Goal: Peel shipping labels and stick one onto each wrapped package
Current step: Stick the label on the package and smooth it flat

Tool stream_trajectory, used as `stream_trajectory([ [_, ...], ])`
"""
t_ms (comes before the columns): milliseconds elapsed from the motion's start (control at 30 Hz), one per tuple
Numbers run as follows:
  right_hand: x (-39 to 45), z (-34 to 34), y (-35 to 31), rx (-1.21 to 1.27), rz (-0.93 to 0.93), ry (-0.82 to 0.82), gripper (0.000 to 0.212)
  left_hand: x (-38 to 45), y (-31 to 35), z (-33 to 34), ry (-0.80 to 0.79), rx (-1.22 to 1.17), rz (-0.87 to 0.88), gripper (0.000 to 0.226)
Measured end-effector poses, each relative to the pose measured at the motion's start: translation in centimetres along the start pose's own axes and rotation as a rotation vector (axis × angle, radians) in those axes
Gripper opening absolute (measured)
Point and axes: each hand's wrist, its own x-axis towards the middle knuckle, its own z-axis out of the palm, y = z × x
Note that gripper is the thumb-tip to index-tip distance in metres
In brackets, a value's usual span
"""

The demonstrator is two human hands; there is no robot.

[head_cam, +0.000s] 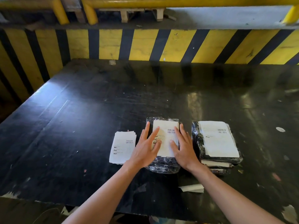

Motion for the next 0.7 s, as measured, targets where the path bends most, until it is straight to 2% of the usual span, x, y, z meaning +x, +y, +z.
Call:
stream_trajectory([
  [233,0.2,0.1,-0.7,0.093,0.021,0.005,0.063,-0.2,1.4,-0.6,-0.019,-0.089,-0.021,0.058],
  [467,0.9,-0.4,-2.5,0.121,0.117,-0.001,0.067,0.8,1.6,-0.8,0.068,-0.246,-0.071,0.055],
  [700,3.6,-2.6,-5.5,-0.012,0.218,-0.095,0.063,3.2,2.1,-3.1,0.064,-0.306,-0.169,0.052],
])
